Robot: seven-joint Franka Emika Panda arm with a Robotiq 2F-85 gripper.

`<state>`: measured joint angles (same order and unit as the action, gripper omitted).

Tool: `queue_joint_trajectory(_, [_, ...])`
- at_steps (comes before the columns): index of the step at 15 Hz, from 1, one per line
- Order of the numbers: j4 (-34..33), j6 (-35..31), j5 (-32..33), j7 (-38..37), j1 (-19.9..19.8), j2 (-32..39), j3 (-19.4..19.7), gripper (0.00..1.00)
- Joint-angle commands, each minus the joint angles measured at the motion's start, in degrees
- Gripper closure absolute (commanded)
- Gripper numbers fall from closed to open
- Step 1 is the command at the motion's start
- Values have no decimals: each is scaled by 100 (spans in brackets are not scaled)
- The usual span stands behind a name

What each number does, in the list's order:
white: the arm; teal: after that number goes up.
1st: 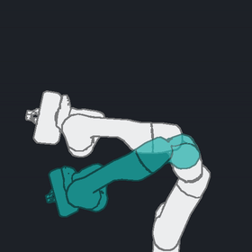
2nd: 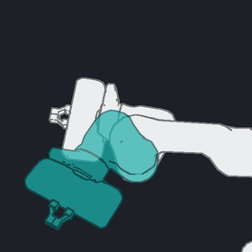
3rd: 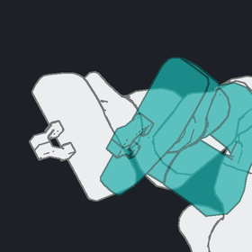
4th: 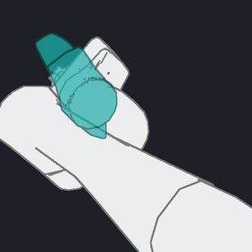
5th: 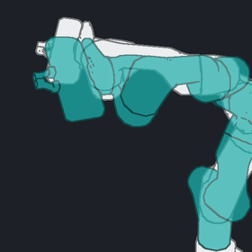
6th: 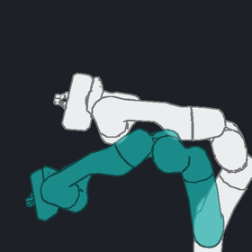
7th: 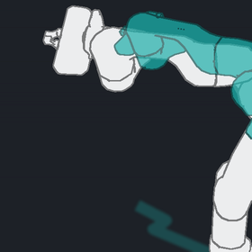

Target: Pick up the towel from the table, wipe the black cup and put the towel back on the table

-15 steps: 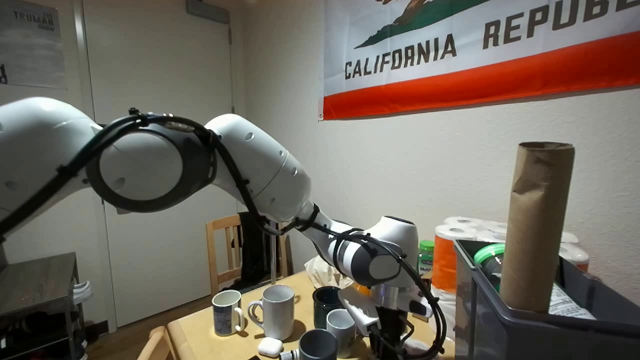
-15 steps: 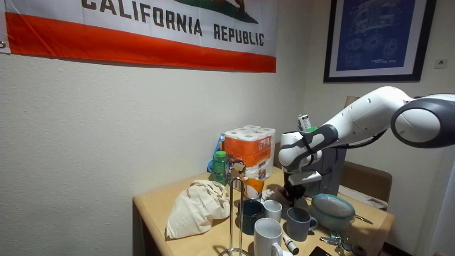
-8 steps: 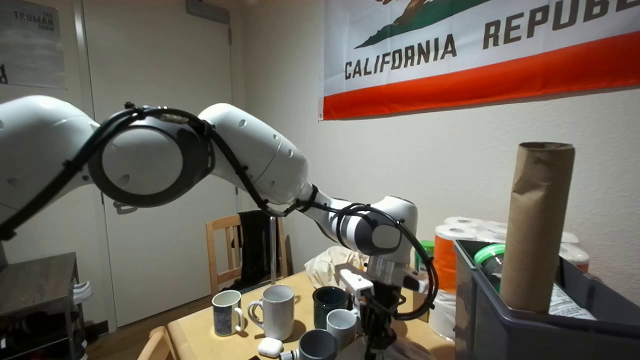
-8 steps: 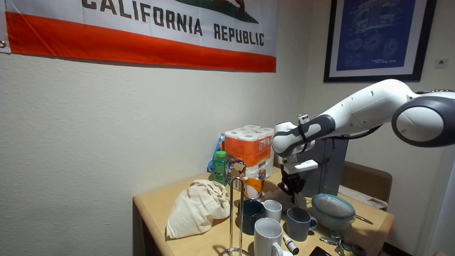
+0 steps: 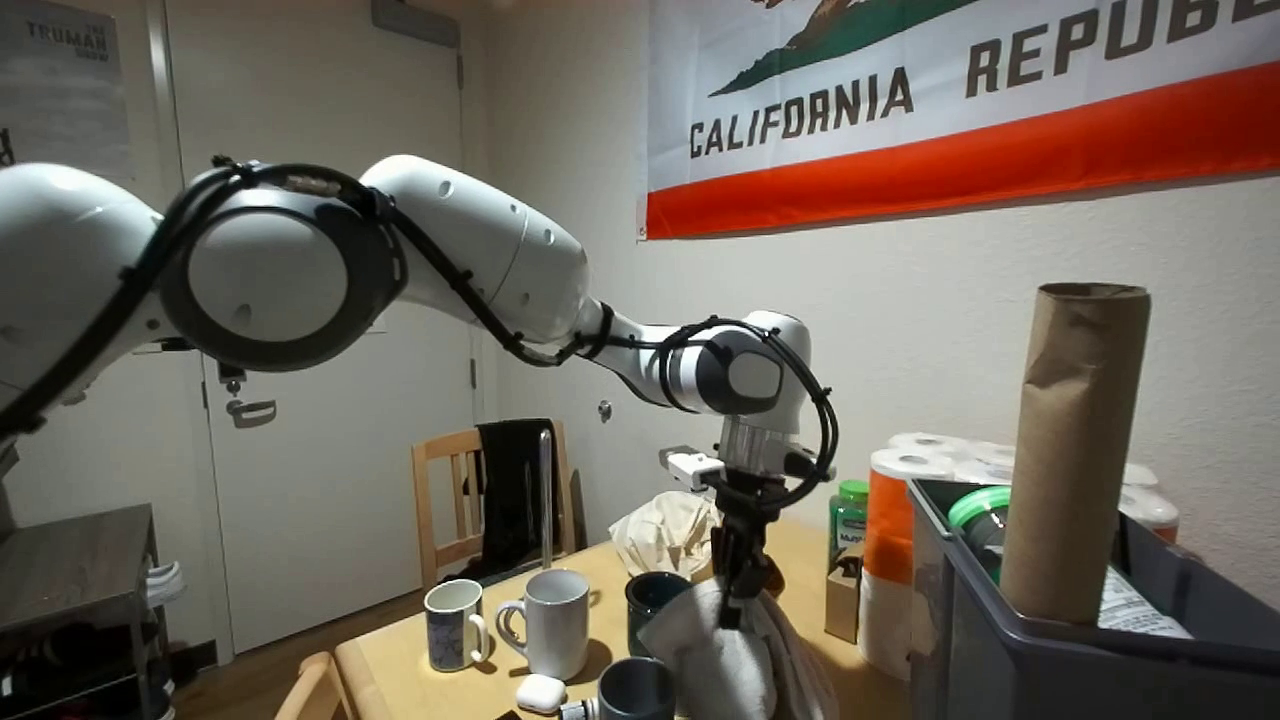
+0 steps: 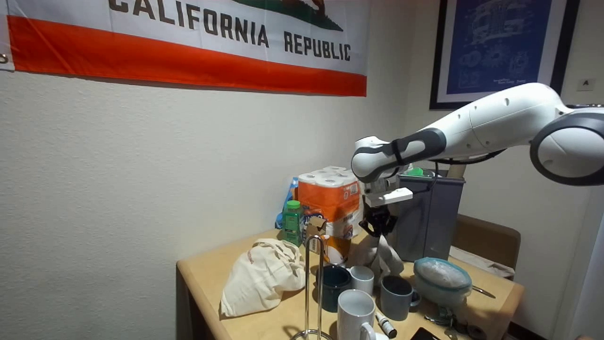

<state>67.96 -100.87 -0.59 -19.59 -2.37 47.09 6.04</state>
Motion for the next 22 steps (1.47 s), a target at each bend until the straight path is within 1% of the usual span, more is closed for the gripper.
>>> queue_joint_trajectory(1, [-249, 651, 179, -270, 255, -235, 67, 98])
queue_joint_trajectory(7, [-893, 1801, 270, 73, 478, -315, -108, 98])
queue_joint_trajectory(10, [-1200, 2305, 208, 535, 510, -298, -288, 98])
queue_joint_trajectory(12, [-1366, 2448, 203, 773, 538, -233, -390, 98])
queue_joint_trajectory(15, [-1494, 2374, 102, 988, 543, -31, -508, 98])
queue_joint_trajectory(17, [-1513, 2145, 45, 1023, 544, 133, -573, 98])
queue_joint_trajectory(22, [-1710, 1336, -6, 1030, 544, 665, -739, 98])
